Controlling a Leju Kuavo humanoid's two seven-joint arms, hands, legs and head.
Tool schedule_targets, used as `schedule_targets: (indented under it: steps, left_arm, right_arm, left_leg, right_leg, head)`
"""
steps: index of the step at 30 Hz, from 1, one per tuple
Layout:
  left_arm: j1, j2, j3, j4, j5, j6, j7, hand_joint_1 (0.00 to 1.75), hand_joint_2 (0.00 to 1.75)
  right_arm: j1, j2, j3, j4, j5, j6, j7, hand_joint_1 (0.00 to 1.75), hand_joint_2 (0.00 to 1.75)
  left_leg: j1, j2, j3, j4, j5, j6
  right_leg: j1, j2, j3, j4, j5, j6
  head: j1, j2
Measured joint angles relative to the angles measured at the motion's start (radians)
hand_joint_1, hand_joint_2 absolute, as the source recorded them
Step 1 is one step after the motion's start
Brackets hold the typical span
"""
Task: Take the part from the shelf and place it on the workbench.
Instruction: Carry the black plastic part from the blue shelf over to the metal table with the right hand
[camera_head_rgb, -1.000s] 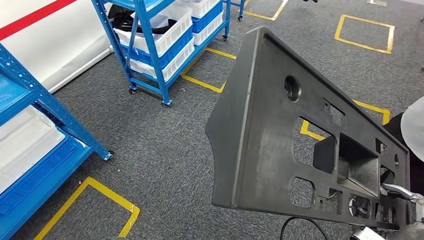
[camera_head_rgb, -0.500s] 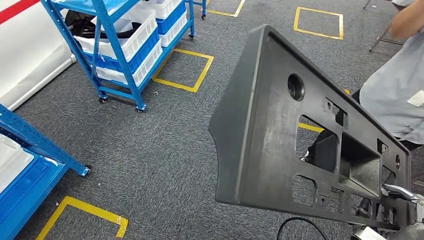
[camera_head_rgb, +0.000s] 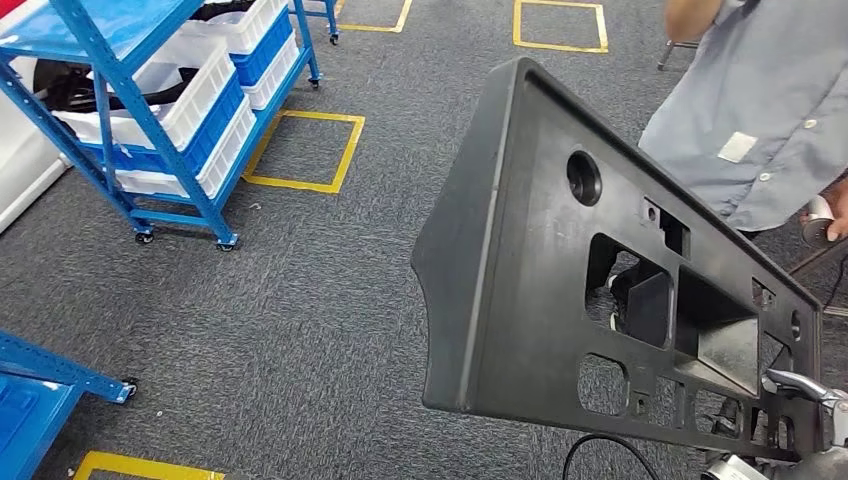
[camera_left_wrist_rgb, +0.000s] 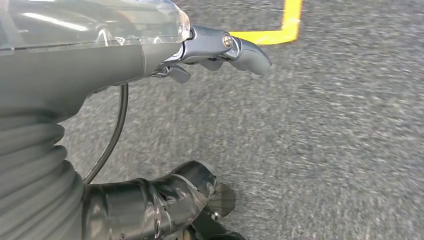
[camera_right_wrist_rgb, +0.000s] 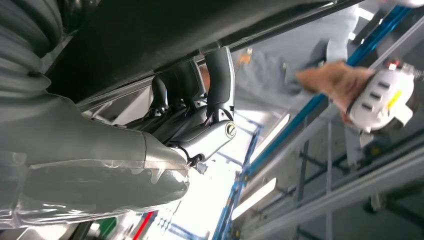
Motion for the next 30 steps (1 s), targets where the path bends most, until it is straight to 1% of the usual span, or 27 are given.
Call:
schedule_targets:
  steps: [1, 2, 3, 4, 5, 6, 7, 9, 10, 11, 12, 13, 14, 16, 17, 18, 20, 21, 22, 23, 24, 25, 26, 27, 28, 29, 30]
  left_arm:
    - [0.0, 0.0, 0.0, 0.0, 0.0, 0.0, 0.0, 0.0, 1.75]
    - [-0.001, 0.0, 0.0, 0.0, 0.0, 0.0, 0.0, 0.0, 1.75]
    - [-0.002, 0.0, 0.0, 0.0, 0.0, 0.0, 0.0, 0.0, 1.75]
    - [-0.004, 0.0, 0.0, 0.0, 0.0, 0.001, 0.0, 0.0, 1.75]
    - [-0.005, 0.0, 0.001, 0.0, 0.0, 0.001, 0.0, 0.0, 1.75]
    - [-0.005, -0.001, 0.001, 0.0, 0.0, 0.001, 0.0, 0.0, 1.75]
    - [-0.005, -0.001, 0.001, 0.0, 0.0, 0.001, 0.0, 0.0, 1.75]
    - [-0.002, -0.002, 0.001, 0.0, 0.0, 0.001, 0.0, 0.0, 1.75]
    - [-0.001, -0.001, 0.001, 0.0, 0.0, 0.001, 0.0, 0.0, 1.75]
    - [0.0, -0.001, 0.002, 0.0, 0.0, 0.001, 0.0, 0.0, 1.75]
    - [0.0, -0.001, 0.002, 0.0, 0.0, 0.001, 0.0, 0.0, 1.75]
    - [-0.001, -0.002, 0.002, 0.0, 0.0, 0.001, 0.0, 0.0, 1.75]
    - [-0.002, -0.002, 0.002, 0.0, 0.0, 0.001, 0.0, 0.0, 1.75]
    - [-0.002, -0.002, 0.001, 0.0, 0.0, 0.001, 0.0, 0.0, 1.75]
    - [-0.003, -0.002, 0.001, 0.0, 0.0, 0.001, 0.0, 0.0, 1.75]
    - [-0.003, -0.002, 0.001, 0.0, 0.0, 0.001, 0.0, 0.0, 1.75]
    - [-0.005, -0.003, 0.001, 0.0, 0.0, 0.001, 0.0, 0.0, 1.75]
    - [-0.006, -0.003, 0.001, 0.0, 0.0, 0.001, 0.0, 0.0, 1.75]
    - [-0.006, -0.003, 0.001, 0.0, 0.0, 0.001, 0.0, 0.0, 1.75]
    - [-0.006, -0.003, 0.001, 0.0, 0.0, 0.001, -0.001, 0.0, 1.75]
    - [-0.005, -0.003, 0.001, 0.0, 0.0, 0.001, -0.001, 0.0, 1.75]
    - [-0.004, -0.003, 0.001, 0.0, 0.0, 0.001, -0.001, 0.0, 1.75]
    - [-0.002, -0.003, 0.001, 0.0, 0.0, 0.001, 0.0, 0.0, 1.75]
    - [-0.001, -0.003, 0.002, 0.0, 0.0, 0.001, 0.0, 0.0, 1.75]
    - [0.0, -0.003, 0.002, 0.0, 0.0, 0.001, 0.0, 0.0, 1.75]
    - [0.0, -0.003, 0.002, 0.0, 0.0, 0.001, 0.0, 0.0, 1.75]
    - [0.0, -0.003, 0.002, 0.0, 0.0, 0.001, 0.0, 0.0, 1.75]
  right_arm:
    - [0.0, 0.0, 0.0, 0.0, 0.0, 0.0, 0.0, 1.75, 1.75]
    - [-0.001, 0.0, 0.0, 0.0, 0.0, 0.0, 0.001, 1.75, 1.75]
    - [0.0, 0.0, 0.0, 0.0, 0.0, 0.0, 0.001, 1.75, 1.75]
    - [0.001, 0.0, 0.0, 0.0, 0.0, 0.0, 0.001, 1.75, 1.75]
    - [0.003, 0.0, 0.0, 0.0, 0.0, 0.0, 0.001, 1.75, 1.75]
    - [0.004, 0.0, -0.001, 0.0, 0.0, 0.0, 0.001, 1.75, 1.75]
    - [0.004, 0.0, -0.001, -0.001, 0.0, 0.0, 0.002, 1.75, 1.75]
    - [0.004, 0.0, -0.001, -0.001, 0.0, 0.0, 0.002, 1.75, 1.75]
    - [0.004, 0.0, -0.001, -0.001, 0.001, 0.0, 0.001, 1.75, 1.75]
    - [0.004, 0.0, -0.001, 0.0, 0.001, 0.0, 0.001, 1.75, 1.75]
    - [0.005, 0.0, -0.001, 0.0, 0.001, 0.0, 0.001, 1.75, 1.75]
    - [0.005, 0.0, -0.001, 0.0, 0.001, 0.0, 0.001, 1.75, 1.75]
    - [0.005, 0.0, -0.002, 0.0, 0.001, 0.0, 0.001, 1.75, 1.75]
    - [0.004, 0.0, -0.002, 0.0, 0.002, 0.0, 0.001, 1.75, 1.75]
    - [0.004, 0.0, -0.002, -0.001, 0.002, 0.0, 0.001, 1.75, 1.75]
    - [0.004, 0.0, -0.002, -0.001, 0.002, 0.0, 0.001, 1.75, 1.75]
    - [0.005, 0.0, -0.002, -0.001, 0.002, 0.0, 0.001, 1.75, 1.75]
    - [0.006, 0.0, -0.002, -0.001, 0.002, 0.0, 0.001, 1.75, 1.75]
    - [0.005, 0.0, -0.002, -0.001, 0.002, 0.0, 0.001, 1.75, 1.75]
    - [0.005, 0.0, -0.002, -0.001, 0.003, 0.0, 0.001, 1.75, 1.75]
    - [0.004, 0.0, -0.002, -0.001, 0.003, 0.0, 0.001, 1.75, 1.75]
    - [0.004, 0.0, -0.003, -0.001, 0.004, 0.0, 0.001, 1.75, 1.75]
    - [0.004, 0.0, -0.003, -0.001, 0.004, 0.0, 0.001, 1.75, 1.75]
    - [0.004, 0.0, -0.003, -0.001, 0.004, 0.0, 0.001, 1.75, 1.75]
    - [0.004, 0.0, -0.003, -0.001, 0.005, 0.0, 0.001, 1.75, 1.75]
    - [0.004, 0.0, -0.003, -0.001, 0.005, 0.0, 0.001, 1.75, 1.75]
    - [0.004, 0.0, -0.003, -0.001, 0.006, 0.0, 0.001, 1.75, 1.75]
  left_leg:
    - [0.001, -0.021, 0.022, -0.054, 0.018, 0.003]
    - [0.001, -0.037, 0.035, -0.086, 0.025, 0.006]
    - [0.0, -0.042, 0.039, -0.096, 0.021, 0.009]
    - [-0.001, -0.033, 0.041, -0.102, 0.022, 0.013]
    - [0.0, -0.021, 0.042, -0.105, 0.026, 0.019]
    - [0.002, -0.009, 0.044, -0.11, 0.031, 0.026]
    - [0.003, 0.005, 0.044, -0.115, 0.035, 0.033]
    - [0.0, 0.031, 0.044, -0.12, 0.037, 0.042]
    - [-0.002, 0.046, 0.043, -0.119, 0.036, 0.043]
    - [-0.003, 0.06, 0.043, -0.119, 0.035, 0.044]
    - [-0.004, 0.073, 0.043, -0.118, 0.033, 0.044]
    - [-0.004, 0.086, 0.045, -0.117, 0.031, 0.043]
    - [-0.005, 0.098, 0.048, -0.117, 0.028, 0.041]
    - [-0.008, 0.117, 0.055, -0.115, 0.021, 0.034]
    - [-0.01, 0.125, 0.057, -0.114, 0.018, 0.029]
    - [-0.013, 0.133, 0.059, -0.113, 0.016, 0.025]
    - [-0.014, 0.146, 0.061, -0.113, 0.012, 0.017]
    - [-0.013, 0.137, 0.06, -0.106, 0.002, 0.012]
    - [-0.011, 0.116, 0.051, -0.082, -0.016, 0.008]
    - [-0.008, 0.087, 0.032, -0.037, -0.045, 0.004]
    - [-0.006, 0.06, 0.004, 0.027, -0.078, 0.003]
    - [-0.005, 0.045, -0.029, 0.098, -0.109, 0.001]
    - [-0.004, 0.04, -0.058, 0.155, -0.126, 0.0]
    - [-0.004, 0.038, -0.073, 0.18, -0.123, -0.001]
    - [-0.003, 0.037, -0.07, 0.166, -0.099, -0.001]
    - [-0.001, 0.03, -0.049, 0.113, -0.06, 0.0]
    - [0.002, 0.012, -0.021, 0.042, -0.021, 0.001]
  right_leg:
    - [0.0, 0.012, -0.003, 0.003, 0.0, 0.004]
    - [-0.001, 0.023, -0.007, 0.006, 0.001, 0.01]
    - [-0.002, 0.034, -0.012, 0.006, 0.004, 0.017]
    - [-0.003, 0.045, -0.016, 0.005, 0.008, 0.024]
    - [-0.005, 0.045, -0.019, 0.006, 0.009, 0.03]
    - [-0.003, 0.03, -0.025, 0.016, 0.001, 0.034]
    - [-0.001, 0.005, -0.039, 0.044, -0.018, 0.037]
    - [0.0, -0.052, -0.09, 0.155, -0.083, 0.042]
    - [-0.002, -0.065, -0.119, 0.22, -0.113, 0.045]
    - [-0.004, -0.071, -0.14, 0.267, -0.127, 0.047]
    - [-0.006, -0.074, -0.143, 0.278, -0.122, 0.048]
    - [-0.007, -0.079, -0.125, 0.247, -0.099, 0.048]
    - [-0.008, -0.09, -0.088, 0.182, -0.064, 0.047]
    - [-0.001, -0.133, -0.014, 0.048, -0.02, 0.039]
    - [0.003, -0.146, 0.004, 0.012, -0.013, 0.034]
    - [0.008, -0.152, 0.007, 0.001, -0.016, 0.03]
    - [0.007, -0.13, 0.004, -0.004, -0.012, 0.021]
    - [0.004, -0.119, 0.005, -0.008, -0.009, 0.015]
    - [0.001, -0.109, 0.006, -0.012, -0.006, 0.009]
    - [-0.002, -0.099, 0.007, -0.016, -0.003, 0.003]
    - [-0.002, -0.088, 0.007, -0.016, -0.003, 0.0]
    - [-0.002, -0.076, 0.006, -0.015, -0.002, -0.002]
    - [-0.001, -0.062, 0.005, -0.014, -0.002, -0.003]
    - [-0.001, -0.048, 0.005, -0.012, -0.002, -0.003]
    - [-0.001, -0.033, 0.006, -0.01, -0.002, -0.003]
    - [-0.002, -0.019, 0.007, -0.008, -0.003, -0.002]
    - [-0.002, -0.006, 0.007, -0.005, -0.004, 0.0]
  head:
    - [0.0, 0.0]
    - [0.0, 0.0]
    - [0.0, 0.0]
    - [0.0, 0.0]
    - [0.0, 0.0]
    - [0.001, 0.0]
    - [0.001, 0.0]
    - [0.002, 0.0]
    - [0.002, 0.0]
    - [0.002, 0.0]
    - [0.002, 0.0]
    - [0.002, 0.0]
    - [0.002, 0.0]
    - [0.002, 0.0]
    - [0.002, 0.0]
    - [0.001, 0.0]
    - [0.001, 0.0]
    - [0.001, 0.0]
    - [0.001, 0.0]
    - [0.001, 0.0]
    - [0.001, 0.0]
    - [0.001, 0.0]
    - [0.001, 0.0]
    - [0.001, 0.0]
    - [0.001, 0.0]
    - [0.001, 0.0]
    - [0.001, 0.0]
